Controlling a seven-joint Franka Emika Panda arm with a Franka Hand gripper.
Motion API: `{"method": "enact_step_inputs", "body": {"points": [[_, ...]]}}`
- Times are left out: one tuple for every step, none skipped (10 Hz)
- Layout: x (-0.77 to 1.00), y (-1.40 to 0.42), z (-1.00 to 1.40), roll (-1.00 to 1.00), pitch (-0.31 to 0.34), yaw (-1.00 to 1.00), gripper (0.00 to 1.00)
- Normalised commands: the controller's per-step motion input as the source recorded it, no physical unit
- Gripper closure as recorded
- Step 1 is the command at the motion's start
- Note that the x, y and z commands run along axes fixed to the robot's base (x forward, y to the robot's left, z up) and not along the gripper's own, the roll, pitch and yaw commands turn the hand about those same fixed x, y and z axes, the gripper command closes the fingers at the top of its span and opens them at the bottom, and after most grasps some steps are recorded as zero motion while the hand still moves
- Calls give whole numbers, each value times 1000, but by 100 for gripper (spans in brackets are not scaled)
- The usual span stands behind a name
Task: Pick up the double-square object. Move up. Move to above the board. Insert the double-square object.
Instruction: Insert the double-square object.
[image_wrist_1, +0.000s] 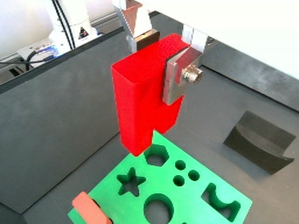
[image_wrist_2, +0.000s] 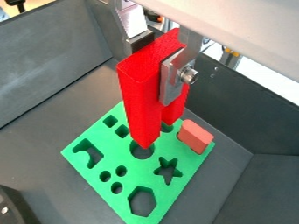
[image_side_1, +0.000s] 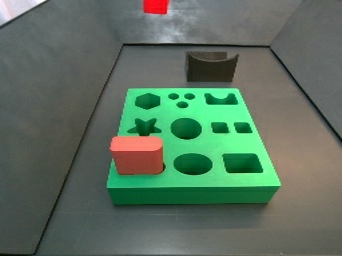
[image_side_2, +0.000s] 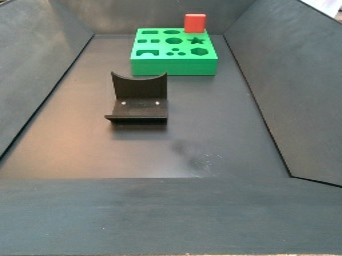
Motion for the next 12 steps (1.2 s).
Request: {"method": "enact_step_inputs", "body": {"points": [[0, -371, -251, 63, -36, -29, 100], [397, -494, -263, 71, 0, -454, 100], [346, -320, -191, 57, 0, -617, 100], [263, -123, -229, 117, -9, -771, 100], [177, 0, -277, 139, -47, -909, 100], [163, 23, -229, 119, -50, -940, 100], [163, 26, -180, 94, -49, -951, 100], [143, 29, -111, 63, -46, -971, 100], [134, 37, 0, 4, -39, -983, 100], [391, 20, 0, 0, -11, -783, 100], [411, 17, 0, 0, -9, -760, 100], [497, 6, 3, 0, -6, -689, 100]]}}
